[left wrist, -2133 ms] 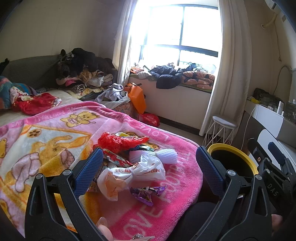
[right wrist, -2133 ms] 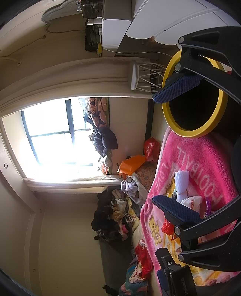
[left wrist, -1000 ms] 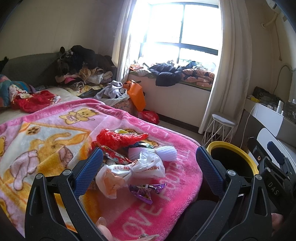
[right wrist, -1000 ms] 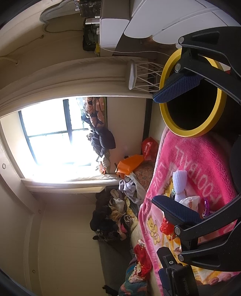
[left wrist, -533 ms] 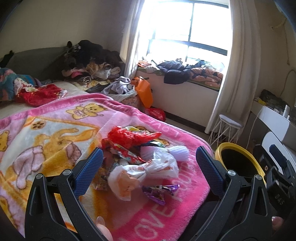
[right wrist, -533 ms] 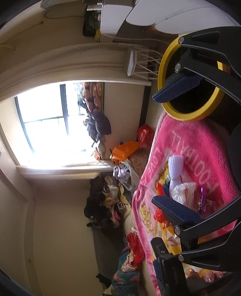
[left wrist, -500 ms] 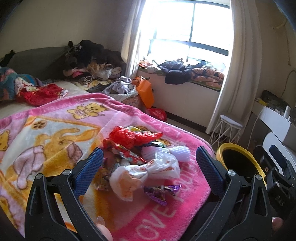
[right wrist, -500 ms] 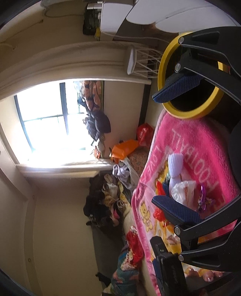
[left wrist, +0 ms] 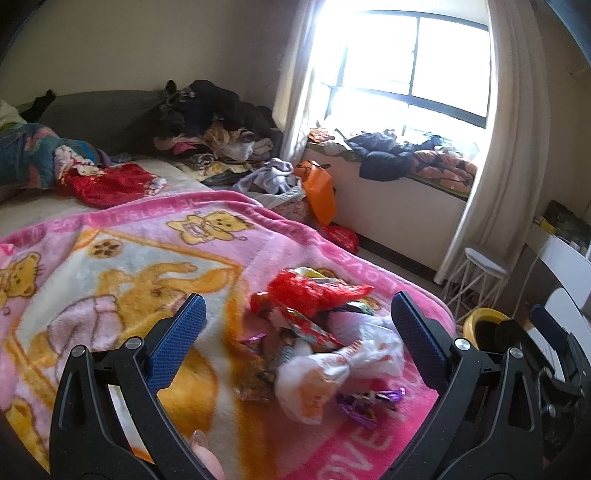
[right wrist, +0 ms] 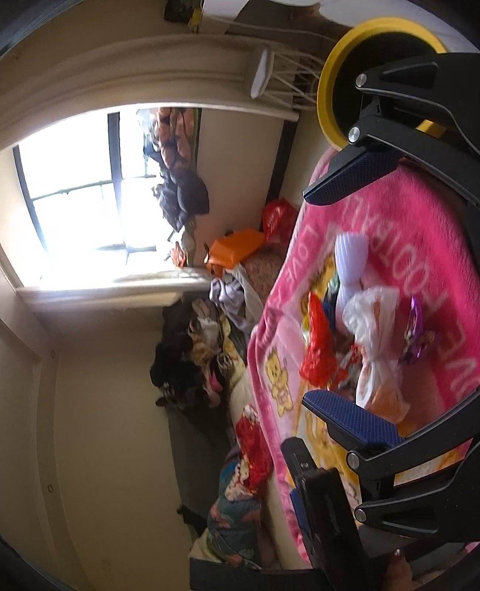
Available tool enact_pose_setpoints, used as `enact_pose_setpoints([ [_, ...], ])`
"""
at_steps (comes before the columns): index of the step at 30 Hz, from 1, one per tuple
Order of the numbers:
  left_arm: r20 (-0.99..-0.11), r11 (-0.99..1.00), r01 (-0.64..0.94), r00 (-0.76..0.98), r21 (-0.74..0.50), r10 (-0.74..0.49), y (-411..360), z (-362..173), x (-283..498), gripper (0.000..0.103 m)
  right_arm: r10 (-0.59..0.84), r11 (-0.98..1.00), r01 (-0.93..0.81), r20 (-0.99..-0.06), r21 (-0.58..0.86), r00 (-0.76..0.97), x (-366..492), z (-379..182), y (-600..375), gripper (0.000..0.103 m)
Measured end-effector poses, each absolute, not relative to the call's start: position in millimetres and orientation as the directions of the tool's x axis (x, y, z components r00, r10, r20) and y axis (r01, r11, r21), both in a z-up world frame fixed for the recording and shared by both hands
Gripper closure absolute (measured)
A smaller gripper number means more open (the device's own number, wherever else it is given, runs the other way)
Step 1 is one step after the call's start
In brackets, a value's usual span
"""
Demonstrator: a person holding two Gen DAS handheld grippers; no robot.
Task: Collect trash
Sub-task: 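Grasp the red plastic bag with the left tool while the right tool grasps a white plastic bag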
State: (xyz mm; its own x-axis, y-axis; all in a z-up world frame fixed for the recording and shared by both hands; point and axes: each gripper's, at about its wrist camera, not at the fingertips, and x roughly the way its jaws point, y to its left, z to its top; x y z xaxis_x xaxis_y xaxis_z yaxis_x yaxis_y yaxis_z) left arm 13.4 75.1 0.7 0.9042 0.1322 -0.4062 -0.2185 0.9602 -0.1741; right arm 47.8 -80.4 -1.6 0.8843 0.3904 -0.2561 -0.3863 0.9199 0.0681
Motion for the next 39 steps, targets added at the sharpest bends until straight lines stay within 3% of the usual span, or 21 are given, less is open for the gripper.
enact_pose_setpoints([
  [10, -0.432, 0.953, -0.232, 0.893, -0.195, 0.129, 109, -2, 27, 0.011, 0.436, 0.898, -0.429, -0.309, 0.095, 0.845, 69, -2, -51, 0.006],
  [14, -0.442, 0.955, -0.197, 0.894, -0.222, 0.082, 116, -6, 36, 0.011, 0.427, 0.903, -0.411, -0.377, 0.126, 0.822, 90, -10, -52, 0.006],
  [24, -0.534, 0.967, -0.125, 0.846, -0.221, -0.013, 116, -16, 88, 0.011, 0.427, 0.901, -0.383, -0.57, 0.204, 0.701, 150, -49, -58, 0.042],
  [39, -0.659, 0.934, -0.127, 0.74, -0.333, -0.134, 132, -45, 159, 0.016, 0.479, 0.862, -0.437, -0.691, 0.255, 0.542, 188, -80, -42, 0.071],
])
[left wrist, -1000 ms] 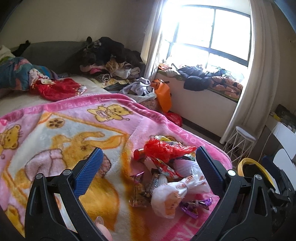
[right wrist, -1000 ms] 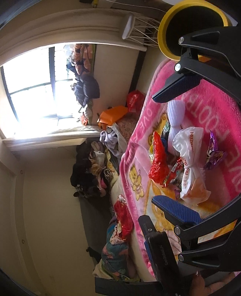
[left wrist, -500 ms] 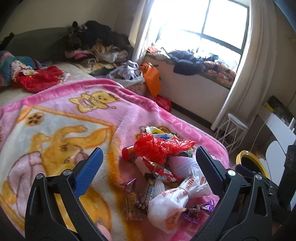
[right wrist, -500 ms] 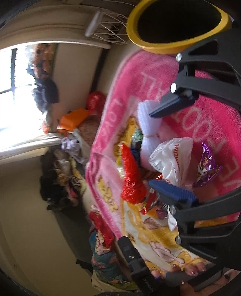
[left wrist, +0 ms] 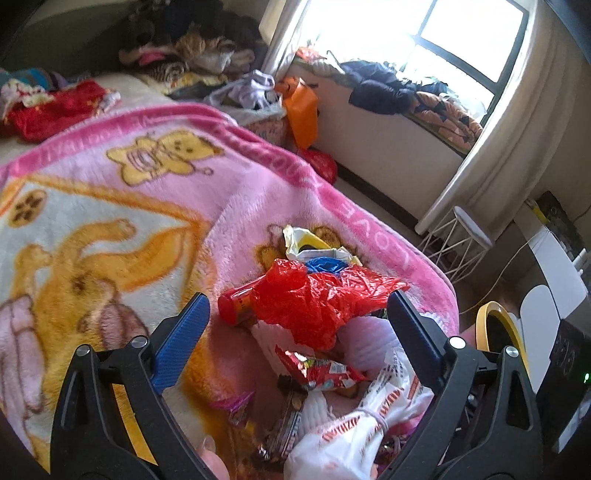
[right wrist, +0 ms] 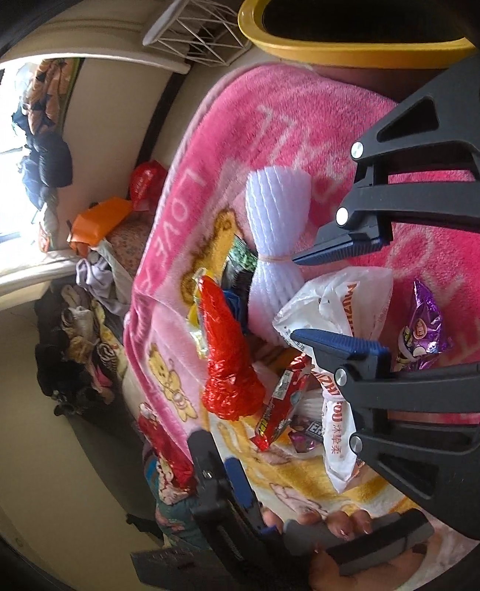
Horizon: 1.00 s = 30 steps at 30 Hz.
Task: Collect trash
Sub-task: 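Grasp the red plastic bag with the left tool while the right tool grasps a white plastic bag, then carry both bags over the yellow-rimmed bin and open both tools to drop them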
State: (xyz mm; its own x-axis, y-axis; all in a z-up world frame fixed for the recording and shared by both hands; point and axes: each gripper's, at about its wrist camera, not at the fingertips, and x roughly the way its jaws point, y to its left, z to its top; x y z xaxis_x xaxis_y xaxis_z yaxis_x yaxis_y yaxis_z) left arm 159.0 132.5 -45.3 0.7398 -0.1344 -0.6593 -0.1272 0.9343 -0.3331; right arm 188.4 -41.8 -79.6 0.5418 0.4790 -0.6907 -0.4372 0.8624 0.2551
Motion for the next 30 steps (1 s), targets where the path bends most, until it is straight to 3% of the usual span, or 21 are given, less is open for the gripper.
enact_pose_setpoints([
  [4, -0.69, 0.928, -0.131, 0.706, -0.348, -0.159, 135, -55, 175, 0.024, 0.499, 0.85, -0.449, -0.693, 0.275, 0.521, 189, -82, -41, 0.085],
  [6, -0.704, 0.922, -0.138, 0.688, -0.363, -0.174, 137, -60, 181, 0.034, 0.507, 0.846, -0.453, -0.687, 0.281, 0.52, 188, -81, -42, 0.088],
  [13, -0.721, 0.901, -0.143, 0.656, -0.41, -0.223, 139, -74, 189, 0.065, 0.511, 0.847, -0.455, -0.659, 0.276, 0.552, 185, -75, -45, 0.092],
  [15, -0.717, 0.901, -0.132, 0.657, -0.413, -0.233, 137, -74, 190, 0.081, 0.512, 0.847, -0.454, -0.651, 0.276, 0.56, 182, -73, -46, 0.093],
  [18, -0.697, 0.9, -0.11, 0.674, -0.422, -0.245, 134, -69, 188, 0.091, 0.518, 0.846, -0.447, -0.641, 0.29, 0.566, 180, -71, -49, 0.093],
  [30, -0.546, 0.912, -0.036, 0.81, -0.409, -0.213, 120, -14, 155, 0.096, 0.548, 0.836, -0.446, -0.508, 0.319, 0.664, 161, -40, -75, 0.096],
])
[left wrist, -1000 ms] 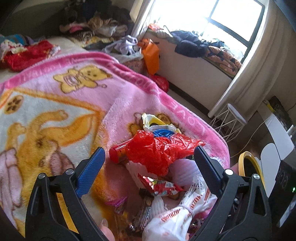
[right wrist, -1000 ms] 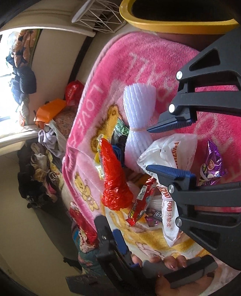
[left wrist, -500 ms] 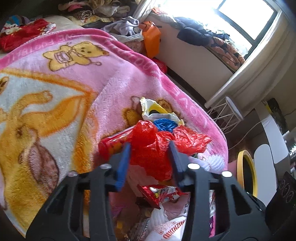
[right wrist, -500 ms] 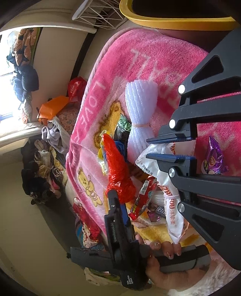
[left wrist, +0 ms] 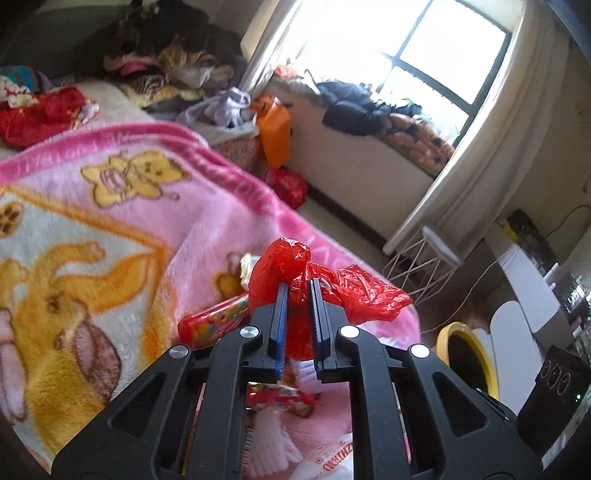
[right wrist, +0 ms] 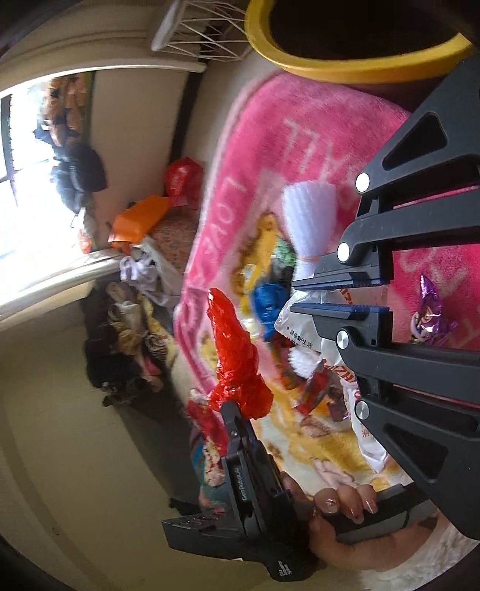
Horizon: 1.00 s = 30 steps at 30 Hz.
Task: Collect trash
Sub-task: 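Carry both bags over the yellow-rimmed bin and open both tools to drop them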
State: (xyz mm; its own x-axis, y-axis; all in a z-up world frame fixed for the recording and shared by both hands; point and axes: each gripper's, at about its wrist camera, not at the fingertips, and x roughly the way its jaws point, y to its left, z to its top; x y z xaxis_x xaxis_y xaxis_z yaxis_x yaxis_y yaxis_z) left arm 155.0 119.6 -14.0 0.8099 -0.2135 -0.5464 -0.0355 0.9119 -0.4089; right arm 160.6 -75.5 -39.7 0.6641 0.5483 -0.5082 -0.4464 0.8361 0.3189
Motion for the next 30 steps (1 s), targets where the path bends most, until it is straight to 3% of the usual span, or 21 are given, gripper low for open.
enact_pose_setpoints([
  [7, -0.487, 0.915, -0.006, 0.848, -0.403, -0.209, 109, 10, 136, 0.096, 0.535, 0.844, -0.434, -0.428, 0.315, 0.728, 155, -11, -98, 0.097],
  [30, -0.429, 0.913, 0.109, 0.857, -0.394, -0.287, 49, 26, 113, 0.096, 0.321, 0.922, -0.18, -0.418, 0.343, 0.85, 143, -13, -204, 0.097],
])
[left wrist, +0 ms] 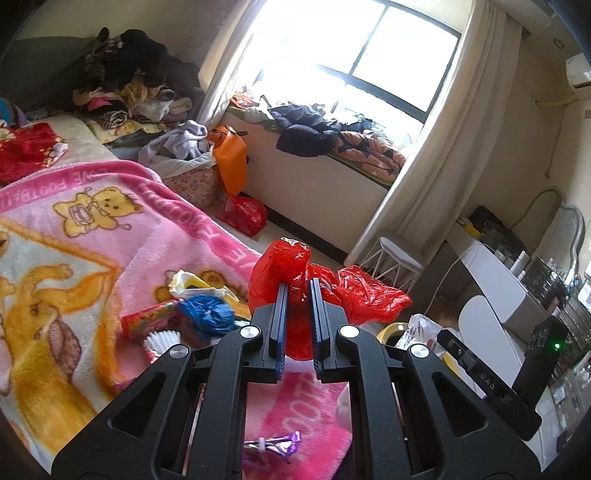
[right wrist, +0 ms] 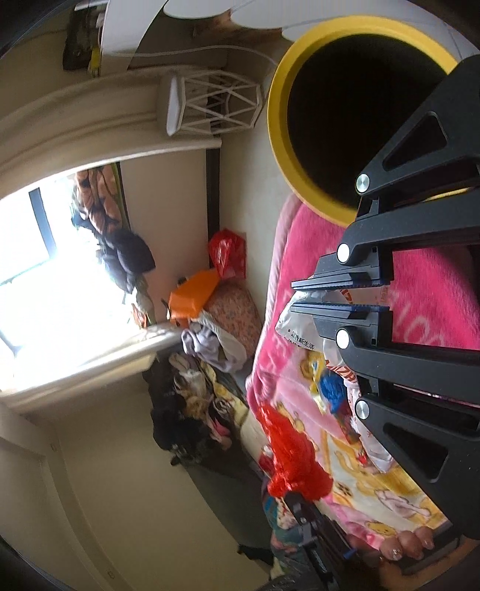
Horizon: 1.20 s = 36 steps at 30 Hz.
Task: Collect trash
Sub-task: 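Carry both bags over the yellow-rimmed bin and open both tools to drop them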
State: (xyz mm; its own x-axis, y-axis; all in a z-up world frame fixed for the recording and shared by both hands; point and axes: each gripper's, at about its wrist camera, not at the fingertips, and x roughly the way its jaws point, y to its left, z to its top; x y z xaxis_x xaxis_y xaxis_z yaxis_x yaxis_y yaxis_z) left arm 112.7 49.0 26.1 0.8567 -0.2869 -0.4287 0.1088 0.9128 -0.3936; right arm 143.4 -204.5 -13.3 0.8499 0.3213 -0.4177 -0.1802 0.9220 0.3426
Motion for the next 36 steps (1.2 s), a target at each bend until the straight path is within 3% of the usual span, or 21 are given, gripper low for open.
enact_pose_setpoints([
  [18, -0.429, 0.922, 0.187, 0.841, -0.34, -0.329, 4, 28, 110, 0.096, 0.175, 0.933, -0.011, -0.428, 0.359, 0.887, 135, -24, -267, 0.097],
  [36, -0.477, 0.917, 0.239, 0.796, -0.32, -0.374, -40, 7, 114, 0.096, -0.028, 0.942, 0.178, -0.461, 0.286, 0.887, 130, -37, -317, 0.097],
])
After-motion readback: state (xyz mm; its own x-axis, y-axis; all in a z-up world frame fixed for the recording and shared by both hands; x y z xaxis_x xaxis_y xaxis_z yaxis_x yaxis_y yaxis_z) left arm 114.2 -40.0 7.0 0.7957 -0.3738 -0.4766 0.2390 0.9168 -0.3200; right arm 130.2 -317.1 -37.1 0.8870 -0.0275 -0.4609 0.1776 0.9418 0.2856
